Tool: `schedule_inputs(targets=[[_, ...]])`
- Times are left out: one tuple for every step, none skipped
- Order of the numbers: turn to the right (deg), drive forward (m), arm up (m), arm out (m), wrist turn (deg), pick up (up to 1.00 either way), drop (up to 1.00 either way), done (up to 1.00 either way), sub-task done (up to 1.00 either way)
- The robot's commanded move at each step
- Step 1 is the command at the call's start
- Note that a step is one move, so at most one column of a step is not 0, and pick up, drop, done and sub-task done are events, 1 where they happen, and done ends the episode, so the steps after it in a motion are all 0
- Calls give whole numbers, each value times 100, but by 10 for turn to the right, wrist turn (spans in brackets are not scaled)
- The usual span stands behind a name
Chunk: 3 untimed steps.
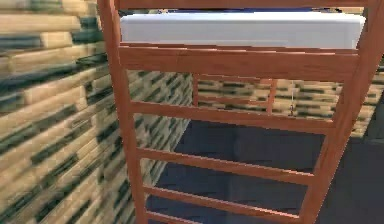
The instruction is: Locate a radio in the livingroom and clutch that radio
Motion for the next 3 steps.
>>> schedule_inputs(targets=[[450, 0, 0, 0, 0, 0, 0, 0, 0], [390, 0, 0, 0, 0, 0, 0, 0, 0], [0, 5, 0, 0, 0, 0, 0, 0, 0]])
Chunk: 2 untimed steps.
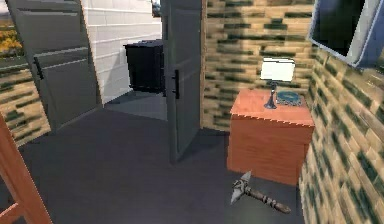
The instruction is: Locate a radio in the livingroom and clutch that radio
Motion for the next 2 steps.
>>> schedule_inputs(targets=[[-240, 0, 0, 0, 0, 0, 0, 0, 0], [0, 80, 0, 0, 0, 0, 0, 0, 0]])
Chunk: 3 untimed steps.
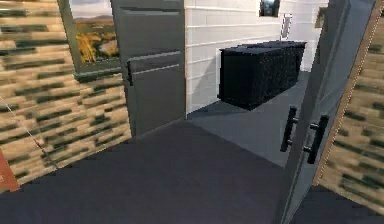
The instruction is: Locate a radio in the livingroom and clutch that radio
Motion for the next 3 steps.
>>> schedule_inputs(targets=[[30, 0, 0, 0, 0, 0, 0, 0, 0], [0, 70, 0, 0, 0, 0, 0, 0, 0], [0, 40, 0, 0, 0, 0, 0, 0, 0]])
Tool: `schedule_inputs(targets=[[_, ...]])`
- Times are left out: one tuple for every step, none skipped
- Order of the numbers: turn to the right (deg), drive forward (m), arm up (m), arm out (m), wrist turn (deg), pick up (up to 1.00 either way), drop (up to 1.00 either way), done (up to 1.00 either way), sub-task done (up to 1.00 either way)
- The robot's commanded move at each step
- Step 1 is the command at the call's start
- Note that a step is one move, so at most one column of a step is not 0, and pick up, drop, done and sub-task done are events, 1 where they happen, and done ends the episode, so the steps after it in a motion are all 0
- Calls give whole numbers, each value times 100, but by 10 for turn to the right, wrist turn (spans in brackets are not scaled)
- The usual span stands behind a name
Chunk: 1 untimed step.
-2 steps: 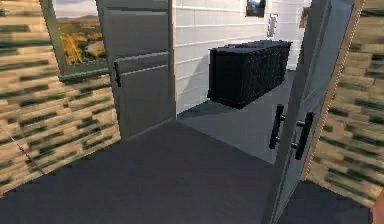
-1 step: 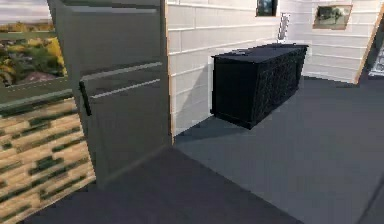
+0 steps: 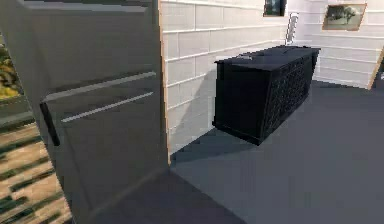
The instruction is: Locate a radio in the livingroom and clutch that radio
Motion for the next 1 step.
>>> schedule_inputs(targets=[[390, 0, 0, 0, 0, 0, 0, 0, 0]])
